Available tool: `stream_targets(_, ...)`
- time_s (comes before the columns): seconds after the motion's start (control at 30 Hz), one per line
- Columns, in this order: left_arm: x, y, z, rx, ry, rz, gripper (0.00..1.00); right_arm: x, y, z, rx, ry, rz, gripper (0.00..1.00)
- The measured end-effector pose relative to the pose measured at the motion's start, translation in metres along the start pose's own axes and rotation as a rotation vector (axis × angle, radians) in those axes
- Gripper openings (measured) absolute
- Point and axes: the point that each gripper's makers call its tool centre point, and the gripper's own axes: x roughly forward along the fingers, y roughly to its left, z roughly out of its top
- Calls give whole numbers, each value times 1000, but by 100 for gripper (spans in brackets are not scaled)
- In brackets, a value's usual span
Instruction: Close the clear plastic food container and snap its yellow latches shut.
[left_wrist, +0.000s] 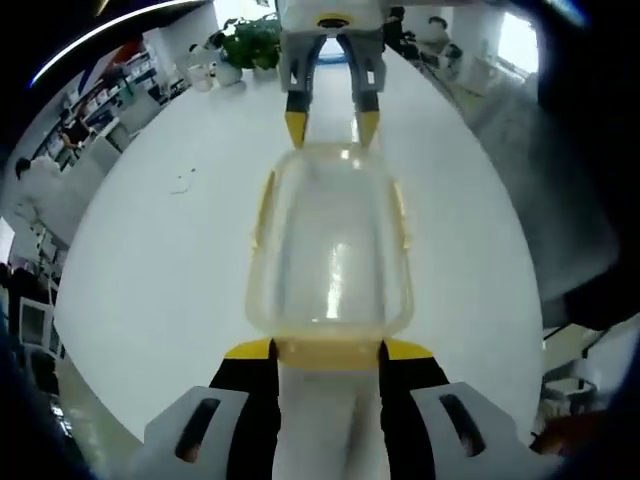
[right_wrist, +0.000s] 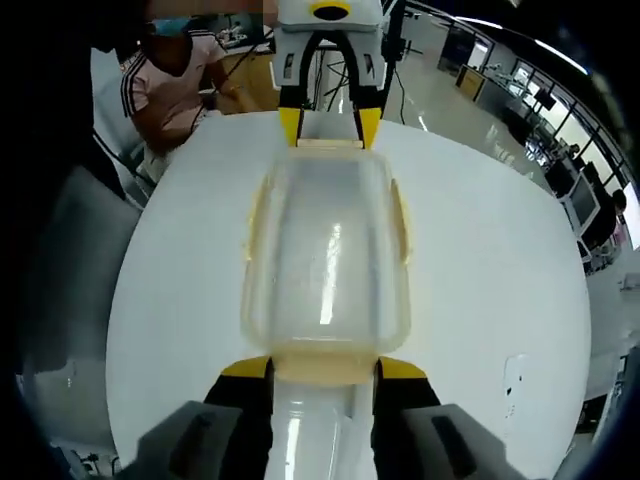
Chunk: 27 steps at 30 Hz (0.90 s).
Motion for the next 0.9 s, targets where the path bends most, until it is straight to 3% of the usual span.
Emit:
stream_targets(0.5,4,5,6,5,0,13,35,-6,-1,-8,-3,-10,-1,36)
stream_targets(0.9,19,3,31,17,-14,3,35,-14,3,-33,10,18,5,36)
